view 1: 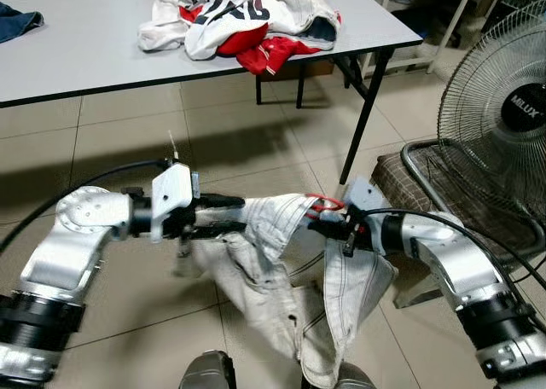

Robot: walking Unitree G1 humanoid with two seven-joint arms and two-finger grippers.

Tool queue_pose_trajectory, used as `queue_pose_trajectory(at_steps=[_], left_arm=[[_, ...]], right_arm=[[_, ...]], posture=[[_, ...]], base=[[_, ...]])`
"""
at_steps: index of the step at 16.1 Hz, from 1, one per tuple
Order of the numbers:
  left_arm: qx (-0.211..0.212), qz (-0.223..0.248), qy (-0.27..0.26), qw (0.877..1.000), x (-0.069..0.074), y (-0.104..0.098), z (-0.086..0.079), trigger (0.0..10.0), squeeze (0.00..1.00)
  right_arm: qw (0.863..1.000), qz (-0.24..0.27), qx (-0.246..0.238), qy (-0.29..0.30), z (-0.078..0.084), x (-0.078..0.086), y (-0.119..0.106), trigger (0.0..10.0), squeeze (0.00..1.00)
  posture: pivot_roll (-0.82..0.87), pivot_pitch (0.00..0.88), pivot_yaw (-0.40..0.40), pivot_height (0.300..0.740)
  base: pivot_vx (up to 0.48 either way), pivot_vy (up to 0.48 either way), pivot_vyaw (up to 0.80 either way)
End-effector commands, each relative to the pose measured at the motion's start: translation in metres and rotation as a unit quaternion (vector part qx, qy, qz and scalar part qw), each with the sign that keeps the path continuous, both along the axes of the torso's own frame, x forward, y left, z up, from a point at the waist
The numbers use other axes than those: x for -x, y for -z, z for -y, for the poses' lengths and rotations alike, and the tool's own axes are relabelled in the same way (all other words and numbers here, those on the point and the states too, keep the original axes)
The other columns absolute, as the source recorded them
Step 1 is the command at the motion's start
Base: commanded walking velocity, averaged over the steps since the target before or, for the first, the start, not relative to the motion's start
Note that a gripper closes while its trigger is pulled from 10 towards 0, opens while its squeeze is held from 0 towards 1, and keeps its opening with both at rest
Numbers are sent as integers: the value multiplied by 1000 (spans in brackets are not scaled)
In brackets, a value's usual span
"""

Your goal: Hang hanger

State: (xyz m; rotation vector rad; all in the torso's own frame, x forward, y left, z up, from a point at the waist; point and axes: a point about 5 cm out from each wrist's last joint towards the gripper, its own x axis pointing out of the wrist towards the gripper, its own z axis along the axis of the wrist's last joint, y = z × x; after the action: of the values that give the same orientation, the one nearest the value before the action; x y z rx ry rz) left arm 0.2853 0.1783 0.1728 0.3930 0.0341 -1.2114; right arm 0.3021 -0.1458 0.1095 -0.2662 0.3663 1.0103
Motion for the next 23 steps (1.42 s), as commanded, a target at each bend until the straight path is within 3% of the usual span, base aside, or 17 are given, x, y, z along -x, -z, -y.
queue_pose_trajectory(at_steps=[1,2,3,4,5,6,7,8,10,11,12,13,14,16,18,20,23], left_arm=[[42,16,-54,998,-2,-3,-6,10000,1000],[78,16,-126,989,-1,5,-6,10000,1000],[91,12,-153,984,0,9,-6,10000,1000],[148,-13,-257,955,9,26,-7,10000,604],[150,-17,-287,946,11,31,-9,10000,529],[159,-13,-361,919,14,41,-16,10000,286],[158,-8,-413,897,16,49,-23,10000,161],[142,-6,-458,878,20,60,-28,10000,55],[100,-13,-503,858,29,72,-29,10000,0],[86,-9,-515,853,31,74,-29,10000,0],[69,6,-547,834,35,79,-27,10000,0],[78,4,-546,834,37,80,-24,10000,4],[87,4,-543,835,38,80,-21,10000,4],[117,4,-545,830,38,77,-12,10000,16],[110,6,-539,835,37,75,-5,10000,8],[115,-5,-551,827,37,77,-6,10000,16],[113,-4,-557,823,39,77,-8,10000,12]], right_arm=[[999,18,-35,36,1,-1,-5,0,0],[996,14,-44,73,2,2,1,0,0],[995,12,-48,87,2,3,4,0,0],[983,-5,-70,172,3,8,18,0,0],[977,-9,-79,197,4,9,21,0,0],[968,-6,-78,240,6,12,26,8235,0],[960,-1,-70,272,10,14,29,10000,0],[953,1,-46,300,12,15,34,10000,0],[944,29,-4,327,13,15,37,10000,0],[941,36,-17,335,14,17,36,10000,0],[904,3,-116,411,18,18,33,10000,0],[891,-10,-141,432,18,15,30,10000,0],[889,-10,-152,432,15,11,27,10000,0],[907,-13,-153,393,-3,9,25,10000,0],[923,-11,-154,352,-16,15,26,10000,0],[938,10,-119,325,-19,17,27,10000,0],[941,11,-113,318,-18,18,27,10000,0]], posture=[[-72,116,3,740],[-70,125,6,740],[-71,127,8,740],[-70,134,14,740],[-71,135,16,740],[-71,136,16,740],[-70,140,14,740],[-72,141,14,740],[-75,151,10,740],[-75,151,10,740],[-76,166,6,740],[-78,169,6,740],[-74,164,8,740],[-62,161,3,740],[-52,161,4,740],[-51,161,3,740],[-49,159,0,740]], base=[[0,0,0],[0,0,0],[0,0,0],[0,0,0],[0,0,0],[0,0,0],[0,0,0],[0,0,0],[0,0,0],[0,0,0],[0,0,0],[0,0,0],[0,0,0],[129,0,0],[294,0,400],[311,0,800],[315,0,800]])
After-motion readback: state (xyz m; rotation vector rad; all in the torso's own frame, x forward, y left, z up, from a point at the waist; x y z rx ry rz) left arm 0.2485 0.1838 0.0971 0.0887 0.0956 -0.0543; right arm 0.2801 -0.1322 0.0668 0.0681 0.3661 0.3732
